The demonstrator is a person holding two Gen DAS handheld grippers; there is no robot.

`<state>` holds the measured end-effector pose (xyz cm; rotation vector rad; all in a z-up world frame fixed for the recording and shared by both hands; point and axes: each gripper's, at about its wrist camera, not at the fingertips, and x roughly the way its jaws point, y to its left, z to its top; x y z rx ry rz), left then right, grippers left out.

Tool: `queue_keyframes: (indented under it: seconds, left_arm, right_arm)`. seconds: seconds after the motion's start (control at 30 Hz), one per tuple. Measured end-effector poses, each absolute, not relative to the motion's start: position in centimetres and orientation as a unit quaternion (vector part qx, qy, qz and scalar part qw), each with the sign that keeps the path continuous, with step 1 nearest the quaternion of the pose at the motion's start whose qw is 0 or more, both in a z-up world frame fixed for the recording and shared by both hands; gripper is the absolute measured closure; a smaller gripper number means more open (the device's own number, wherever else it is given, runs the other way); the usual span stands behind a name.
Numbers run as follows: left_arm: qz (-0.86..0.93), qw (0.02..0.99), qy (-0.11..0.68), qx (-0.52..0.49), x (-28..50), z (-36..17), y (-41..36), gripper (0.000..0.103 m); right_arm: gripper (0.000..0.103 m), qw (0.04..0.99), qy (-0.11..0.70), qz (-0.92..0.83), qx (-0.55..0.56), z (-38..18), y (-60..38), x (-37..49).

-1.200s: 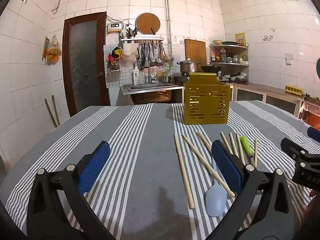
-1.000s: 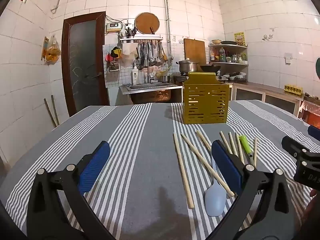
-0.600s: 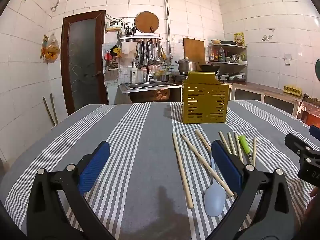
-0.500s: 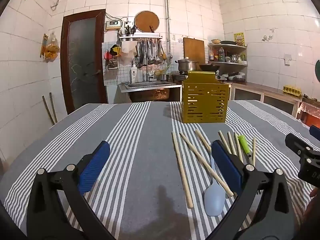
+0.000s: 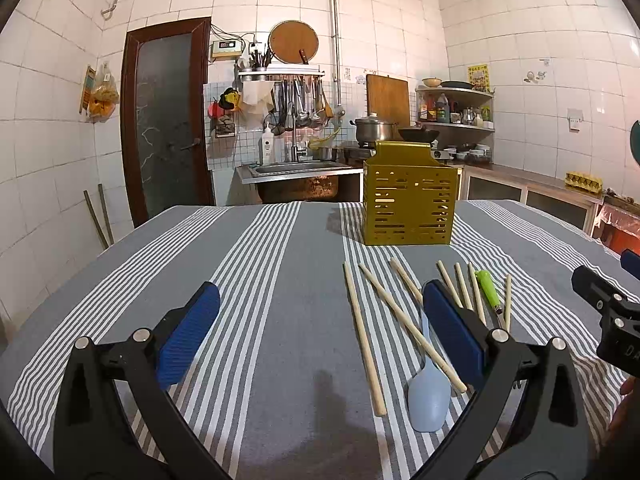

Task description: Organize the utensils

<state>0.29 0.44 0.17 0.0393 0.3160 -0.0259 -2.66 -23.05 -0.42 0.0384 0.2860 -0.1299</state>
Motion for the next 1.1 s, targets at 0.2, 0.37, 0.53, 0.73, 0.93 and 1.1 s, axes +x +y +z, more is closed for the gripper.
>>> queue_keyframes:
  seconds: [0.2,0.37,0.53,0.73,0.93,1.1]
  left_arm:
    - [-0.013,0.987,0.157,0.02,0.3,0.16,0.39,0.005]
    - [-0.013,0.987,0.157,0.02,0.28,0.19,0.4,0.005]
    - [-0.013,0.987,0.157,0.02,0.27,0.17,0.37,0.005]
    - [-0.013,0.987,0.156,0.021,0.25,0.22,0.39,0.005]
    - [-0.013,0.988,0.156,0.021,0.22,0.25,0.38,0.005]
    - [-0.015,0.988,0.154,0.02,0.11,0.45,0.44,0.005]
  right_arm:
    - [0.004,0.988,0.14,-0.067,0.018,-0.7,-22.85,-2.7]
    - [0.004,0.988,0.139,-0.068,0.018,-0.8,-22.9,-2.63]
    - [0.004,0.988,0.139,-0.068,0.018,-0.9,-22.84,-2.61]
    - [0.004,0.988,0.137,-0.069,0.017,-0.91,-22.86,-2.58]
    - [0.004,0.988,0.135,-0.072,0.017,-1.0,-22.86,-2.51]
    - [0.004,0.988,0.136,-0.076,0.013,-1.13,-22.71,-2.37]
